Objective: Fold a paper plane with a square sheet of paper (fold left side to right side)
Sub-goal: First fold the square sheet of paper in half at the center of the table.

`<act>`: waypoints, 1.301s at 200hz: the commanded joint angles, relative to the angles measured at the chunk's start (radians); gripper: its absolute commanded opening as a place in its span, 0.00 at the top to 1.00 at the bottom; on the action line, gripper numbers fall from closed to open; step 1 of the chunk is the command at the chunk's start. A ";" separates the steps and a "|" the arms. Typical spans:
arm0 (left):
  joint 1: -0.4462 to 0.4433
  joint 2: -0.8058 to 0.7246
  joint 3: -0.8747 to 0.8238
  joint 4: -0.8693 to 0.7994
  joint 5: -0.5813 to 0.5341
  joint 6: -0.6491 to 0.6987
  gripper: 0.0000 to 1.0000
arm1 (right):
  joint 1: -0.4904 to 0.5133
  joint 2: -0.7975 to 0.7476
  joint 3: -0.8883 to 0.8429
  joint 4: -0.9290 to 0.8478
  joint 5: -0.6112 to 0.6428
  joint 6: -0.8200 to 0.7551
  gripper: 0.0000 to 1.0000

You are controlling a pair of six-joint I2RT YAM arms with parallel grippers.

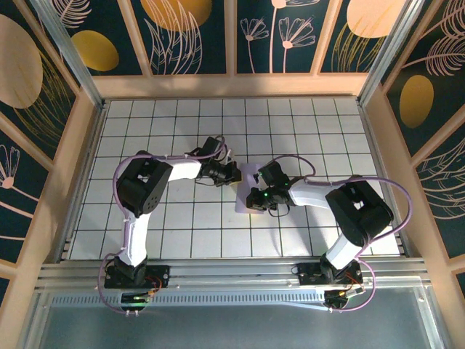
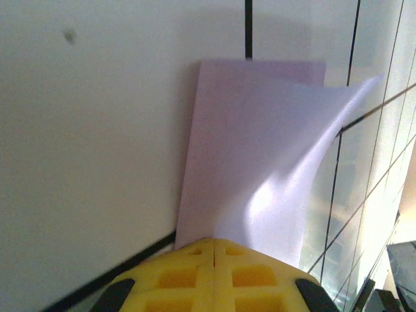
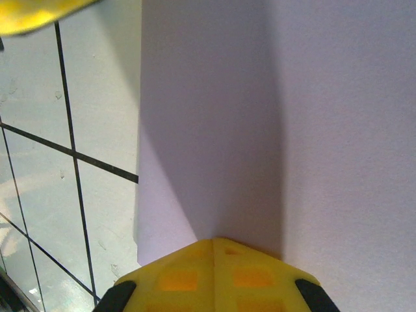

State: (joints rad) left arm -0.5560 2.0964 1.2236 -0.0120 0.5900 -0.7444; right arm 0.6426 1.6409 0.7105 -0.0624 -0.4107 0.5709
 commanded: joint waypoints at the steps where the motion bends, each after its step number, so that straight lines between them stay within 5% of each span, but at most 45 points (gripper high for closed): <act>1: 0.057 0.046 0.035 -0.003 -0.153 0.033 0.97 | -0.011 0.043 -0.069 -0.186 0.096 -0.035 1.00; 72: 0.061 -0.110 -0.093 0.061 -0.159 0.053 0.98 | -0.042 0.024 -0.056 -0.188 0.087 -0.100 1.00; 125: 0.021 -0.255 -0.301 0.213 -0.050 -0.015 0.98 | -0.054 0.027 -0.042 -0.189 0.075 -0.120 1.00; 161: -0.042 -0.192 -0.257 0.265 0.002 -0.044 0.98 | -0.053 0.031 -0.045 -0.186 0.065 -0.121 1.00; 260: -0.042 0.001 -0.032 0.162 -0.105 0.016 0.98 | -0.053 0.034 -0.040 -0.200 0.075 -0.120 1.00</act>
State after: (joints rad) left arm -0.6079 2.0621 1.1671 0.1894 0.5129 -0.7586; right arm 0.6037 1.6325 0.7067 -0.0872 -0.4397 0.4721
